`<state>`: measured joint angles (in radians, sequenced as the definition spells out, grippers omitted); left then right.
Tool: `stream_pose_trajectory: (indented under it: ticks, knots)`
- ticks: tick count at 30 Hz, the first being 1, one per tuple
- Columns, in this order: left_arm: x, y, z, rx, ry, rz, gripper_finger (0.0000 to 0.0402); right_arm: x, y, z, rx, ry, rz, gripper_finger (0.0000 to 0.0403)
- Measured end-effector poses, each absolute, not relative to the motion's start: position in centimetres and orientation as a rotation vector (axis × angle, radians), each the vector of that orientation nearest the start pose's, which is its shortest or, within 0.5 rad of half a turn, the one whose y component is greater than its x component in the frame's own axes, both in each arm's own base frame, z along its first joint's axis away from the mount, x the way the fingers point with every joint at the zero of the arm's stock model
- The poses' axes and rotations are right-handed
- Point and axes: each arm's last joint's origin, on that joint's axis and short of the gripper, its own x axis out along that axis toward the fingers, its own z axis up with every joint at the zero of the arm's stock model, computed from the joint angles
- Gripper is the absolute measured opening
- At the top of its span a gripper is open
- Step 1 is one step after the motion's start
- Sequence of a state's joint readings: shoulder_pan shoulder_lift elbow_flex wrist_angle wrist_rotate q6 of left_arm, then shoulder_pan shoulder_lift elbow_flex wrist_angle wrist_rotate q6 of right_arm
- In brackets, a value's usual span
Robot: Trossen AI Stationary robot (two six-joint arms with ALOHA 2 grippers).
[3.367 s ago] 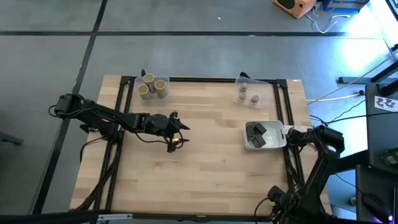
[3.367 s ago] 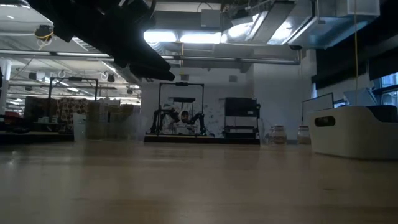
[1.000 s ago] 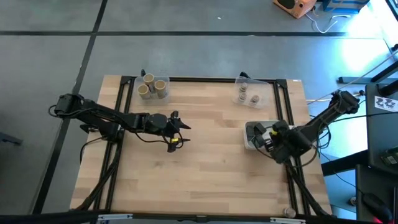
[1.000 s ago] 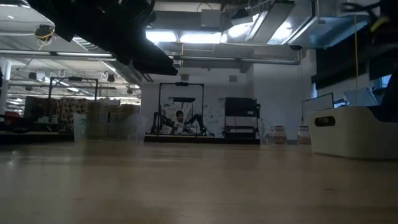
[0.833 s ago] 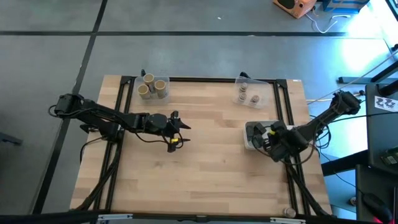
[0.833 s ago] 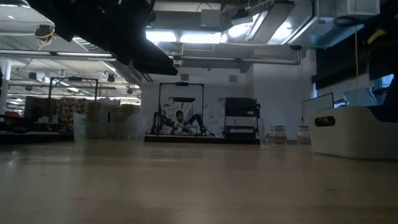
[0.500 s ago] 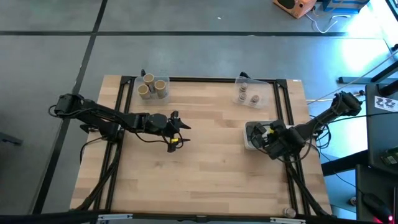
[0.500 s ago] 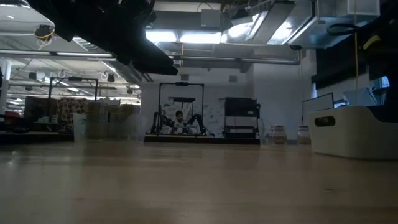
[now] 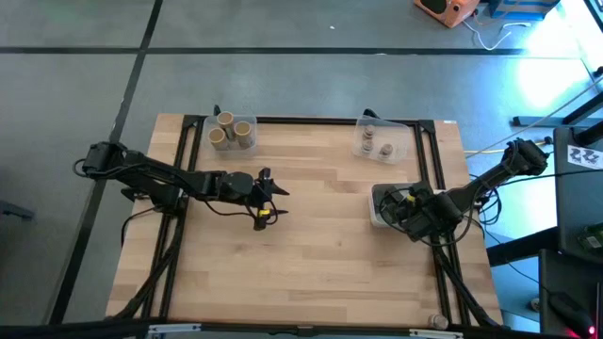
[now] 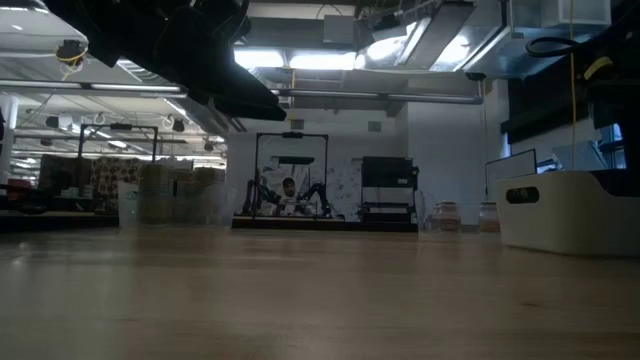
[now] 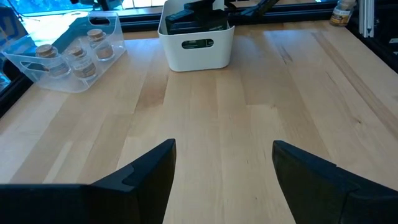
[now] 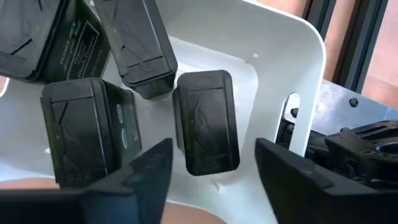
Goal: Sort spices by type
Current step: Put the black seasoning can into the white bin, then put the brown seasoning bottle into the right transparent bin
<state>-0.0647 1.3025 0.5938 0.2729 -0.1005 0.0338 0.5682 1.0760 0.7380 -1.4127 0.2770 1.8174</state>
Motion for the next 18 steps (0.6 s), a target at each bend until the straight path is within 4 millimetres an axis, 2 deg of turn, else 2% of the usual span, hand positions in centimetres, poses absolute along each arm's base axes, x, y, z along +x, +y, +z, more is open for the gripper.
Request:
stream_pose_trajectory:
  ticks: [2,5,11,14,18]
  knots:
    - [26.2,-1.4,20.3,0.069,0.435,0.028,0.0248,11.3,6.3,21.9,0.690,1.160,-1.121,0.0244]
    - [26.2,-1.4,20.3,0.069,0.435,0.028,0.0248,11.7,6.6,23.3,0.701,1.165,-1.071,0.0268]
    - [26.2,-1.4,20.3,0.059,0.435,0.030,0.0248,14.3,8.6,26.8,0.857,1.152,-0.730,0.0280]
    - [26.2,-1.4,20.3,0.058,0.435,0.030,0.0248,15.9,10.5,27.0,0.916,1.154,-0.549,0.0280]
    - [26.2,-1.4,20.3,0.059,0.435,0.030,0.0248,17.2,13.5,26.1,0.973,1.244,-0.394,0.0280]
